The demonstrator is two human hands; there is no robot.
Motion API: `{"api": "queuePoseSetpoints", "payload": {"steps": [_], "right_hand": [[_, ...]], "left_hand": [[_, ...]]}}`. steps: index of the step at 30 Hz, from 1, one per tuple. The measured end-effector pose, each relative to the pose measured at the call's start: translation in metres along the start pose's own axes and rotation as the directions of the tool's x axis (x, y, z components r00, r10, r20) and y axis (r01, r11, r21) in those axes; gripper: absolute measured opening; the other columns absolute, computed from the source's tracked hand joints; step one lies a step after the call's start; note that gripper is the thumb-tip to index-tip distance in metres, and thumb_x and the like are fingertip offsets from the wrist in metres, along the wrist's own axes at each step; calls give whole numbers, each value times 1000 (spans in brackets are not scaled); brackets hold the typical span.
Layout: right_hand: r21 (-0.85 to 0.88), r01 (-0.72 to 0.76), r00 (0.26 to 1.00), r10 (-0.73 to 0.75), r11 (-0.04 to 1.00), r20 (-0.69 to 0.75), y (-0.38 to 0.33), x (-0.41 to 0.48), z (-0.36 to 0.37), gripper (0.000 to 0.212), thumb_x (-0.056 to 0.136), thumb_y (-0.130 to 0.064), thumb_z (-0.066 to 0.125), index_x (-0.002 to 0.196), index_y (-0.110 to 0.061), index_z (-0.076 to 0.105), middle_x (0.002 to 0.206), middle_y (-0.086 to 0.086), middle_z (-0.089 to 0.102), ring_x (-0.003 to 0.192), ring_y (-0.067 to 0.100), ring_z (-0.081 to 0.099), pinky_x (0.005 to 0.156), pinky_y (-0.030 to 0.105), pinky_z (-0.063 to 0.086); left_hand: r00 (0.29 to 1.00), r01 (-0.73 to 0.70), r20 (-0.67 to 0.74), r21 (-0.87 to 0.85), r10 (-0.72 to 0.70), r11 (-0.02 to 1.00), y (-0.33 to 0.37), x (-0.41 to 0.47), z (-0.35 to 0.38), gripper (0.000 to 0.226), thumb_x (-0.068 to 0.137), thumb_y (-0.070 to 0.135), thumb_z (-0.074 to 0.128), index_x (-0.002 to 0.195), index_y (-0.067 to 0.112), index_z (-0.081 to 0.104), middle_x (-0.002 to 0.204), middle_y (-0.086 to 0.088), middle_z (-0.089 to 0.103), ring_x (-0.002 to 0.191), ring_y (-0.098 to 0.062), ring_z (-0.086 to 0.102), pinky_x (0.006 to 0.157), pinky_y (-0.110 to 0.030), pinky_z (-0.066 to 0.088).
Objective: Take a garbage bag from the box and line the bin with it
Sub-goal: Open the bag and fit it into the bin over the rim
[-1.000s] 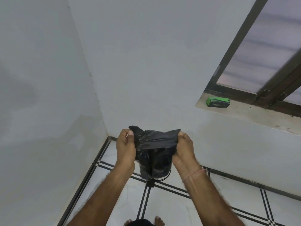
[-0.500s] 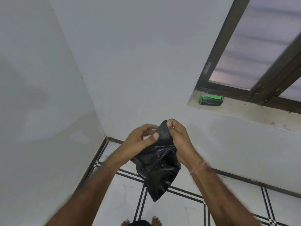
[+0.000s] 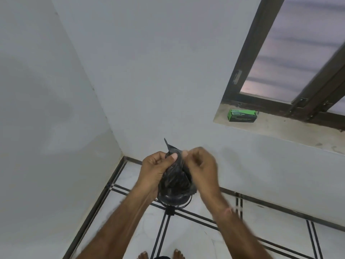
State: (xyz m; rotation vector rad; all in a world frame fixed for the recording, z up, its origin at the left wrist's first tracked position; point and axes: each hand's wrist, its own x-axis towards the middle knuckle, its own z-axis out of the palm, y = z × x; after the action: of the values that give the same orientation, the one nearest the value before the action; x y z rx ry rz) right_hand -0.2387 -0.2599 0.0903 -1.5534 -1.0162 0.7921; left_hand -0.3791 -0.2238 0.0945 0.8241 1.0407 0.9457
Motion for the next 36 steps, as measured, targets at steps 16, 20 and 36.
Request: {"api": "queuePoseSetpoints", "payload": {"steps": [16,20,36], "right_hand": [[418,-541,840,448,729,306,26,0,-9,18,96,-20,70,80,-13,65,65,3,55,48,6,46,39,17,31],[487,-620,775,578,615,255,31,15,-21,14,101,-21,64,87,-18,62,76,1,66,59,10,60,45,20,41],[681,-686,618,698,255,361,74,41,-54,19,104,0,48,104,-12,63,98,13,68,79,27,66,54,38,64]], "left_hand": [[980,179,110,-147,-164,973,-26,4,10,27,101,20,55,112,-4,60,68,-10,73,51,-15,68,46,-19,52],[986,169,31,-121,-166,978,-34,14,-13,45,84,40,65,107,2,67,93,-11,77,82,-20,72,73,-30,61],[882,339,-158,-442,-444,830,-39,34,-56,39,103,38,51,93,4,67,79,-17,78,70,-27,77,64,-37,63]]}}
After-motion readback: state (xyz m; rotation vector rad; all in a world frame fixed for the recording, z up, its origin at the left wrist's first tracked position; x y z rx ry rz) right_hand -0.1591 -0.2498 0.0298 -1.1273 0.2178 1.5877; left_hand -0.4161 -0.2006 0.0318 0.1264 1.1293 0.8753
